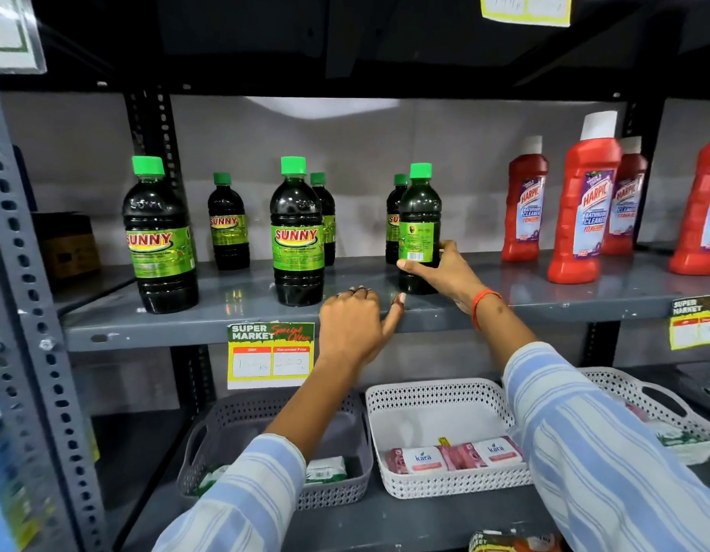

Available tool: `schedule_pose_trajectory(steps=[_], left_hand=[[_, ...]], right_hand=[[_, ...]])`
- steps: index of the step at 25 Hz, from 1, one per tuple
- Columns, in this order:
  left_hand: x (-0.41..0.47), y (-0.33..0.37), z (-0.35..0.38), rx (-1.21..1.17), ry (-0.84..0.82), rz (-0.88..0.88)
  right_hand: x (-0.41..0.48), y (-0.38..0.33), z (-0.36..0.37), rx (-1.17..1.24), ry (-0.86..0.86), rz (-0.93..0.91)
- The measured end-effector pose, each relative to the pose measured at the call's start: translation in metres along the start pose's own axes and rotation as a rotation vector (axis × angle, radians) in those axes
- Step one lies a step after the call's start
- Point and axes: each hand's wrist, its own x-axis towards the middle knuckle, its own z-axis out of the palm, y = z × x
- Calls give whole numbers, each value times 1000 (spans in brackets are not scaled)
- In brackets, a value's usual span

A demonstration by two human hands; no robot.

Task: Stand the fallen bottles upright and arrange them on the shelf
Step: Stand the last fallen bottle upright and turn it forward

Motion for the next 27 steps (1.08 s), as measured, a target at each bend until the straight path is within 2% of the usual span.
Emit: schedule_pose_trajectory(steps=[2, 4, 8, 12, 17, 20, 23, 27], left_hand=[[-1, 0, 0, -13, 20, -4], [-1, 1, 1, -21, 27, -11], [-2, 0, 2, -26, 22, -30], [-3, -1, 3, -21, 45, -25], [-4, -17, 0, -1, 84, -3], [7, -11, -8, 18, 135, -17], [6, -7, -1, 4, 131, -23], [-4, 2, 9, -11, 113, -16]], right_hand=[[2, 1, 6, -188, 77, 5], [4, 1, 9, -244, 145, 18], [10, 8, 1, -30, 67, 0], [7, 6, 0, -7, -6, 4], [5, 2, 17, 34, 61, -13], [11, -6, 3, 78, -4, -75], [7, -3, 2, 25, -41, -78], [2, 11, 1, -91, -10, -126]])
